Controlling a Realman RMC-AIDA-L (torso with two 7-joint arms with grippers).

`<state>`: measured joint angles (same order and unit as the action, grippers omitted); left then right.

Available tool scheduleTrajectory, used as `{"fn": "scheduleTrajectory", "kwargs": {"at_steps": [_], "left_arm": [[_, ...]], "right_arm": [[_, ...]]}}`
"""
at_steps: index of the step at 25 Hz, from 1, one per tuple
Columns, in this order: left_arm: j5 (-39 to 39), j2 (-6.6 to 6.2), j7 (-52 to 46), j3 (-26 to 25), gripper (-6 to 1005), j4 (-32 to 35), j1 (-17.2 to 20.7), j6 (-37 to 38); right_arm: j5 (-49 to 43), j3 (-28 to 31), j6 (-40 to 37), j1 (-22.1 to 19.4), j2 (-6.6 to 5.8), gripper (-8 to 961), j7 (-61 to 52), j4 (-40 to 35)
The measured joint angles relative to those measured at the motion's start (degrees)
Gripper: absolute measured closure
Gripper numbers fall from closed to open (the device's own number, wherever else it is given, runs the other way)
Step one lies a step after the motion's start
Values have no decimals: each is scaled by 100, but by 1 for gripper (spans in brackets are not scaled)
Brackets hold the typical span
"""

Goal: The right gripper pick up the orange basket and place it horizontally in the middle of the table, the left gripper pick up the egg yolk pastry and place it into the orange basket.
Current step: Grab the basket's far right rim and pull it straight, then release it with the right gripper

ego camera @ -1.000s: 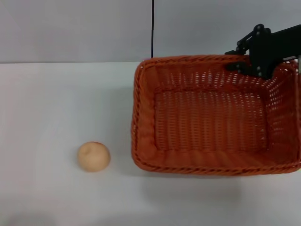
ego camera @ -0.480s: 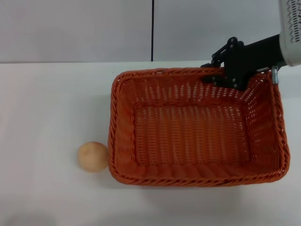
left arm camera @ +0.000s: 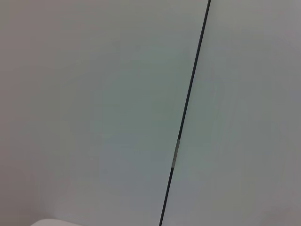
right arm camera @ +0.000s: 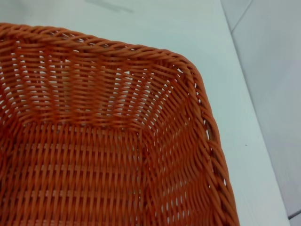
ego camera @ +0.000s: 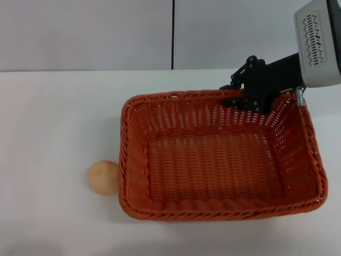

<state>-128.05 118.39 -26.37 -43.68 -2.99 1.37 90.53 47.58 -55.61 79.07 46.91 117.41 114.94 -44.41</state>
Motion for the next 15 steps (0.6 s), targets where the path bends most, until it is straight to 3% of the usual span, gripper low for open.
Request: {"fn": "scheduleTrajectory", "kwargs": {"at_steps": [7, 12, 15], "left_arm": [[0, 2, 0, -1, 158, 0, 34, 31], [0, 6, 0, -1, 158, 0, 40, 52], [-2, 6, 0, 0, 158, 0, 40, 74]], "right_arm": [[56, 5, -40, -138, 91, 744, -183, -300], [163, -11, -15, -282, 136, 539, -300, -493], [420, 16, 68, -435, 145, 472, -317, -672]]}}
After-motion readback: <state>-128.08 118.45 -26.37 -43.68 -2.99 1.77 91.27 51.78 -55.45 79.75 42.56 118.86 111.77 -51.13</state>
